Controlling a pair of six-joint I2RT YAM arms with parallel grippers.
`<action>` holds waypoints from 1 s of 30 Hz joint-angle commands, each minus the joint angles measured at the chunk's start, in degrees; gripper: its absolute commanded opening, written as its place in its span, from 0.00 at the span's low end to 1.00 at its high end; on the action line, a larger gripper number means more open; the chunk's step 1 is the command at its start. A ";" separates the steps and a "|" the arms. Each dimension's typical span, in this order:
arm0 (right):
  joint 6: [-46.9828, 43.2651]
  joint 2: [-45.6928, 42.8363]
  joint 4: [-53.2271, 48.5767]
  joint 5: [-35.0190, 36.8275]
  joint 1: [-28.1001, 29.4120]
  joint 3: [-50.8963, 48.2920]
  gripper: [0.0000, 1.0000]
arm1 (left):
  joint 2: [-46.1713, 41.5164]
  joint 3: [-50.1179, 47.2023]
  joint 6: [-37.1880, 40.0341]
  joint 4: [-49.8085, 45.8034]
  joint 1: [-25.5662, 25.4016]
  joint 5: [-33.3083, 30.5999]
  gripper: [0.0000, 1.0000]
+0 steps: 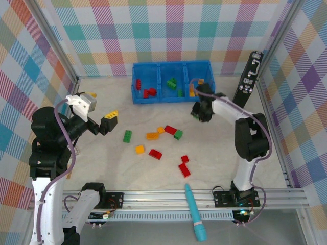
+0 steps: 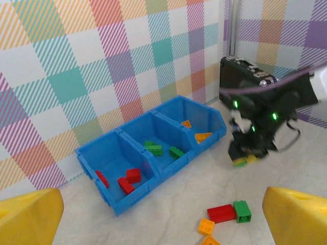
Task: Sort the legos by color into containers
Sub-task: Place the lego in the container.
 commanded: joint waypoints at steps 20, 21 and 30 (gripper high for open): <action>-60.31 28.95 4.71 -4.67 4.80 50.16 0.37 | -0.55 0.23 1.35 0.50 0.97 -1.55 1.00; -60.68 30.39 3.08 -4.43 4.82 52.68 0.39 | -0.48 0.30 1.37 0.50 0.97 -1.46 1.00; -62.03 31.36 -0.25 -2.61 5.34 54.89 0.54 | -0.51 0.30 1.26 0.50 0.97 -1.19 1.00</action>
